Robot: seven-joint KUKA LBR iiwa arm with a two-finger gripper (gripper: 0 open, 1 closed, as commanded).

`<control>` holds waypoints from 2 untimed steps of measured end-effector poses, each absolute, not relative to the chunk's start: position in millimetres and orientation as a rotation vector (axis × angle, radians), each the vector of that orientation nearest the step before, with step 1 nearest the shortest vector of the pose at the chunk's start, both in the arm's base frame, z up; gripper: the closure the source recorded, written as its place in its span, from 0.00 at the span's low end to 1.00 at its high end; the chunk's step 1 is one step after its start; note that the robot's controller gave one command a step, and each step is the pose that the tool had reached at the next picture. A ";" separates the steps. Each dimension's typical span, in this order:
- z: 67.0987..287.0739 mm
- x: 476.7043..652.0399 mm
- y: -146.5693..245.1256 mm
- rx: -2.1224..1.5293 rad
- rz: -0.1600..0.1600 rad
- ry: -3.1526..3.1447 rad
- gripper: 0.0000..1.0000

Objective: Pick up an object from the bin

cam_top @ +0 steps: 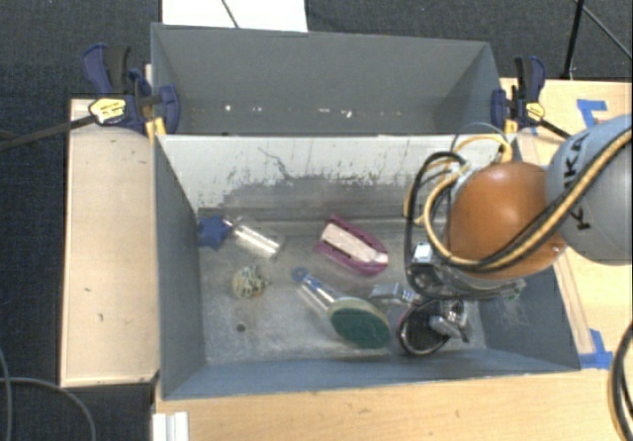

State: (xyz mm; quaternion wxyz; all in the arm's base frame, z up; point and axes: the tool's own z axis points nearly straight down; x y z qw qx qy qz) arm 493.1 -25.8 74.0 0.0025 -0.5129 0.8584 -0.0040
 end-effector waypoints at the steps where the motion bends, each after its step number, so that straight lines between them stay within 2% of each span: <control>1: 74.0 492.9 -25.4 -1.610 -0.011 2.691 1.00; 2: 193.0 479.8 -27.8 -1.685 -0.006 2.644 1.00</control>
Offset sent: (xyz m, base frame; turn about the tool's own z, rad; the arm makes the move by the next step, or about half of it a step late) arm 0.0000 0.0000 0.0000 0.0000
